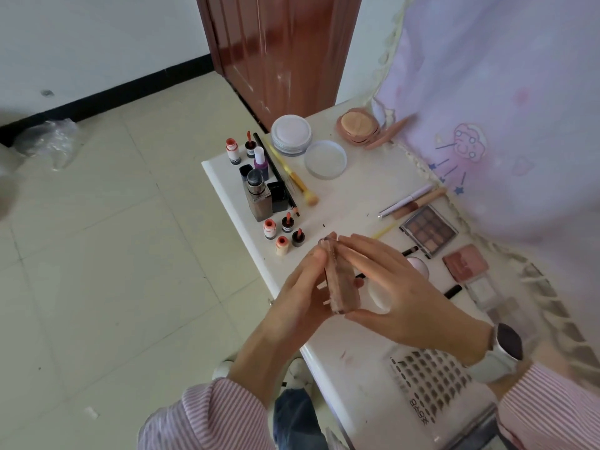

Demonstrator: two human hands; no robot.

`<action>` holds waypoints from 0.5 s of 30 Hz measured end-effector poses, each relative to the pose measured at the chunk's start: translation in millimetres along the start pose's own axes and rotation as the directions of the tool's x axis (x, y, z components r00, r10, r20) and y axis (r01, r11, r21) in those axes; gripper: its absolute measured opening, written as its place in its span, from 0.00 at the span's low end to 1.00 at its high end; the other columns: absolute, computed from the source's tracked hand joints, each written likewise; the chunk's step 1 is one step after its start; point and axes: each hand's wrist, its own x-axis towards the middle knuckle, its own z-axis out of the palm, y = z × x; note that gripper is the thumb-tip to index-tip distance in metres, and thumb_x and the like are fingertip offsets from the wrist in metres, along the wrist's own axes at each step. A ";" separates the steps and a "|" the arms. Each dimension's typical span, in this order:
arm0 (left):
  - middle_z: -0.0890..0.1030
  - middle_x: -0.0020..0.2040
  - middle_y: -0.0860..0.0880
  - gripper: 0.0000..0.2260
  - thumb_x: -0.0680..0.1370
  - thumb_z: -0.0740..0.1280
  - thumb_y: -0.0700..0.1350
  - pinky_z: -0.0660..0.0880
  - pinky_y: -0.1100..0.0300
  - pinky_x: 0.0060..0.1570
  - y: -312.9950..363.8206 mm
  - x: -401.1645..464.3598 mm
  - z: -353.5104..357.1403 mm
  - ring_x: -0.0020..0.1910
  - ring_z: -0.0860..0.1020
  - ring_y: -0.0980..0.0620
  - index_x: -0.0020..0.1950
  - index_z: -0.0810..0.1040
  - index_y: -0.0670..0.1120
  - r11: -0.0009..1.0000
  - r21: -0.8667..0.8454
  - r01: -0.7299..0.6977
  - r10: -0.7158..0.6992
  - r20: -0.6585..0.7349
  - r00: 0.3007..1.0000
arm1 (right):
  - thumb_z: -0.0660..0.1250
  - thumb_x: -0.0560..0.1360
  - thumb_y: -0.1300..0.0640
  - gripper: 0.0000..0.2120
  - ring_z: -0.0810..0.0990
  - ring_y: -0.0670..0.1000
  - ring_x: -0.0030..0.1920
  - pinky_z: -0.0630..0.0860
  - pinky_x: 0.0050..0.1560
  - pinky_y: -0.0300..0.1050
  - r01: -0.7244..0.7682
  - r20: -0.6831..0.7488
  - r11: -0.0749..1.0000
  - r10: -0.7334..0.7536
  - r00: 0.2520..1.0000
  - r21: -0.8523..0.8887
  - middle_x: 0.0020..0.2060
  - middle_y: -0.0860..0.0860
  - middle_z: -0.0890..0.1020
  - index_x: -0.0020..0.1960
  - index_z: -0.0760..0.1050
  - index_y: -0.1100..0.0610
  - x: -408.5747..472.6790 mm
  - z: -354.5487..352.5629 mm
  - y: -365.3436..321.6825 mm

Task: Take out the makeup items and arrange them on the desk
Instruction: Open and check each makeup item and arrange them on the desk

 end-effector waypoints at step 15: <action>0.79 0.49 0.45 0.16 0.75 0.64 0.57 0.77 0.48 0.53 -2.8 11.2 15.1 0.53 0.79 0.45 0.58 0.77 0.51 0.943 -0.318 -0.100 0.061 -0.130 0.990 | 0.61 0.75 0.60 0.15 0.79 0.46 0.50 0.77 0.51 0.38 0.005 -0.326 1.000 -0.009 0.945 -0.012 0.51 0.54 0.81 0.60 0.75 0.64 -12.9 5.9 6.2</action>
